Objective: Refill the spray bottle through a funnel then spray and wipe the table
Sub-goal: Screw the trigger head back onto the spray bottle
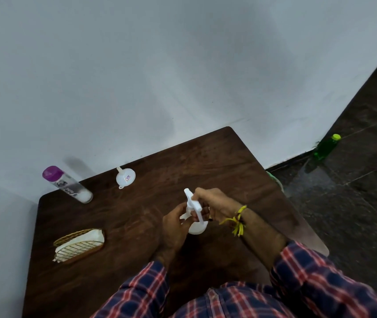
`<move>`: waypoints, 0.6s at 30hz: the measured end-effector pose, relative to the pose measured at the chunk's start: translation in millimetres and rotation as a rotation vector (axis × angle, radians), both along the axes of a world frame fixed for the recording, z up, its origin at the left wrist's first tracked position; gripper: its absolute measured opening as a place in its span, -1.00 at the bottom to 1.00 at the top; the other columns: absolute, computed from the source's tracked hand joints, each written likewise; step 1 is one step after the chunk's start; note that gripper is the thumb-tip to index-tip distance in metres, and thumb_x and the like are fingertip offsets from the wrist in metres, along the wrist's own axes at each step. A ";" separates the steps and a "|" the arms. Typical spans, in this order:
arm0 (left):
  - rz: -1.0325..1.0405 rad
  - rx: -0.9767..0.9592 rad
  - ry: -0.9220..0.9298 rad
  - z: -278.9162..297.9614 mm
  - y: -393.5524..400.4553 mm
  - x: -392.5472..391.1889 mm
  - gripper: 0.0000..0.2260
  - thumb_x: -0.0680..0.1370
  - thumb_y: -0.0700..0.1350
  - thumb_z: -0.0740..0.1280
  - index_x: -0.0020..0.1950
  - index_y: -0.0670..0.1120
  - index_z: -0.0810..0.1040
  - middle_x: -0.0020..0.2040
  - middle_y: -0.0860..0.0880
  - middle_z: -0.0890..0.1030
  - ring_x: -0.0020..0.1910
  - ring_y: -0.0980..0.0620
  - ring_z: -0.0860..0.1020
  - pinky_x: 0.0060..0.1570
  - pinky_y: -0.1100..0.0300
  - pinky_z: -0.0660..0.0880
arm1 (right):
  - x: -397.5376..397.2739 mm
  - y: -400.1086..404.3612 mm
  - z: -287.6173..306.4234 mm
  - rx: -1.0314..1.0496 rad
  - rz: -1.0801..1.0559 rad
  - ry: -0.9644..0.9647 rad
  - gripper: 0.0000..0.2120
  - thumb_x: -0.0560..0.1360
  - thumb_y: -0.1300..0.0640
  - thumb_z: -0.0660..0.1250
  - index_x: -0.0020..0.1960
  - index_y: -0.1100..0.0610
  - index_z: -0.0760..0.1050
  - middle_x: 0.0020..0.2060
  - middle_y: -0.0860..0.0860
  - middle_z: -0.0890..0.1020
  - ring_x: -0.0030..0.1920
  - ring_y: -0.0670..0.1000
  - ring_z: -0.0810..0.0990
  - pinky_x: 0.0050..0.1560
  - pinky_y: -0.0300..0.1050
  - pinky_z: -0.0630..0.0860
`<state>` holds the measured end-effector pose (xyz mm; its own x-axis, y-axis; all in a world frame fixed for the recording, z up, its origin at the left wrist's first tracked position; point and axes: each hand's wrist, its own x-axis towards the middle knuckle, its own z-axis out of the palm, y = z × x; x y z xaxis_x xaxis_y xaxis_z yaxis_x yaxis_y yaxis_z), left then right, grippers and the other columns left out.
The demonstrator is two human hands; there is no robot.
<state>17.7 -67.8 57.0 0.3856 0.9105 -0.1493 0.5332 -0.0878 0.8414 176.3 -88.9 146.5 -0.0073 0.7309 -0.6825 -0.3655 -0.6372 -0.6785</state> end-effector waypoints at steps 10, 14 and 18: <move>-0.015 -0.078 0.086 -21.8 5.5 0.8 -0.67 0.53 -0.10 0.40 0.29 -0.05 0.56 0.13 0.09 0.63 0.15 0.17 0.57 0.04 0.51 0.40 | 13.8 -2.9 -21.1 0.080 0.170 0.053 -0.73 0.54 0.36 0.17 0.14 0.45 0.55 -0.07 0.25 0.64 -0.14 0.12 0.65 -0.12 -0.05 0.63; 0.025 -0.012 0.031 -17.3 0.3 -1.3 -0.65 0.50 0.10 0.38 0.28 0.11 0.55 0.12 0.24 0.59 0.13 0.22 0.55 0.19 0.25 0.48 | 19.2 -10.4 -27.9 0.294 0.322 -0.231 -0.73 0.46 0.47 0.35 0.15 0.38 0.58 -0.17 0.12 0.69 -0.25 -0.12 0.67 -0.27 -0.30 0.57; -0.005 0.006 -0.035 -16.7 2.6 -1.8 -0.61 0.43 0.12 0.36 0.25 0.14 0.54 0.09 0.18 0.64 0.10 0.17 0.60 0.14 0.04 0.55 | 14.4 0.7 -45.8 0.483 0.389 -0.651 -0.79 0.43 0.30 0.47 0.06 0.17 0.66 -0.14 0.11 0.72 -0.16 -0.02 0.70 -0.09 -0.05 0.66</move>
